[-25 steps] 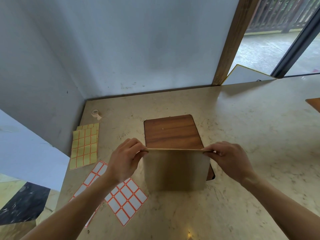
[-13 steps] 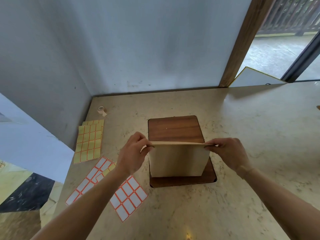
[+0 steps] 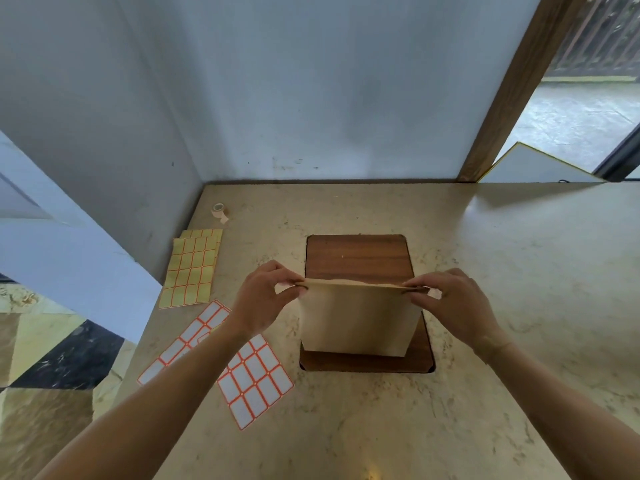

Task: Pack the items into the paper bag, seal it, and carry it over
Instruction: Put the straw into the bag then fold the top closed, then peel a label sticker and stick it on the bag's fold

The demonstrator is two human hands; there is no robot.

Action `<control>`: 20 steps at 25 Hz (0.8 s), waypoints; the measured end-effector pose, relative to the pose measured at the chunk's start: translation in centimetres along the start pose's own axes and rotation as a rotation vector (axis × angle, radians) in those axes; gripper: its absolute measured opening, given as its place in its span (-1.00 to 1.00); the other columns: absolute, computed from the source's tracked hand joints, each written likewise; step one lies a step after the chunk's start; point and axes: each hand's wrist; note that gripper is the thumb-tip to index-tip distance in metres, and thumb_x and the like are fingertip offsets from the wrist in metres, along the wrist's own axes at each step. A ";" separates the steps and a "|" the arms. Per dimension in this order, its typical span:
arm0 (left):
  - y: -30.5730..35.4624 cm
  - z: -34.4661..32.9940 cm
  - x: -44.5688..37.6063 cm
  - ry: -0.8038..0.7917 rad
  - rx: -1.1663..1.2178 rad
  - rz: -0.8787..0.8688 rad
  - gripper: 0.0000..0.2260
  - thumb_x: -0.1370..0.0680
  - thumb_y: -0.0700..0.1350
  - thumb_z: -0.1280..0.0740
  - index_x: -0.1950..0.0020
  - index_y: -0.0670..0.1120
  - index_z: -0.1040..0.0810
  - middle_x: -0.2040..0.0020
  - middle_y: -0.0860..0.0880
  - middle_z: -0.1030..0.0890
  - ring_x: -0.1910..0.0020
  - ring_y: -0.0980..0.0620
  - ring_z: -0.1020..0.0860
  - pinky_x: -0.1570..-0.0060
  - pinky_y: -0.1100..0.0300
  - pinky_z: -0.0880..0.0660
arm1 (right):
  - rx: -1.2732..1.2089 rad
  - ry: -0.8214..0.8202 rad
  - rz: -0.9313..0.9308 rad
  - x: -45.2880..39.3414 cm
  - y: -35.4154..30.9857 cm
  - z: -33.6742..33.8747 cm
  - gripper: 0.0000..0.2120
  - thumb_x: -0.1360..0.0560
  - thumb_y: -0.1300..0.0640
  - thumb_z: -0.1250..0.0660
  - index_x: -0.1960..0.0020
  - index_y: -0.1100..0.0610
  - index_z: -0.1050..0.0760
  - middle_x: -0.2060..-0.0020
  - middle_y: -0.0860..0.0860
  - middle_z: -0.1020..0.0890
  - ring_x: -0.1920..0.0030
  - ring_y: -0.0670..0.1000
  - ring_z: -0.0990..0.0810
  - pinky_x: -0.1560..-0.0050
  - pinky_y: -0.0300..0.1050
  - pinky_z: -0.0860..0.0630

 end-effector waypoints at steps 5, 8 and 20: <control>-1.4 2.3 2.6 0.100 0.064 0.038 -0.92 -0.48 -0.16 -0.45 0.05 -0.07 -0.68 0.11 0.06 -0.59 0.10 0.13 -0.52 0.15 0.29 -0.45 | 0.134 0.048 0.145 -0.7 -2.5 -1.2 -0.76 -0.46 -0.16 -0.31 -0.08 -0.16 -0.60 0.03 -0.20 -0.65 0.02 -0.13 -0.40 0.09 -0.06 -0.44; -4.7 4.5 4.9 0.098 0.081 0.099 -0.93 -0.48 -0.16 -0.45 0.06 -0.06 -0.68 0.12 0.07 -0.59 0.11 0.18 -0.53 0.15 0.29 -0.44 | 0.104 0.100 0.241 -1.2 -6.1 -2.9 -0.78 -0.46 -0.11 -0.31 -0.04 -0.08 -0.63 0.01 -0.13 -0.67 -0.03 -0.03 -0.51 0.00 0.09 -0.49; -20.6 7.8 12.6 -0.041 -0.023 0.483 -0.78 -0.43 0.13 -0.45 -0.05 0.16 -0.63 0.03 0.21 -0.54 0.02 0.18 -0.51 0.09 0.23 -0.43 | 0.069 -0.221 0.393 -1.1 -20.7 -19.2 -0.65 -0.55 -0.13 -0.16 -0.17 0.01 -0.57 -0.08 -0.07 -0.64 -0.06 -0.03 -0.57 -0.01 -0.01 -0.51</control>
Point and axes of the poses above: each hand's wrist, its own x-axis away from the middle knuckle, its own z-axis out of the back of the hand, y = z × x
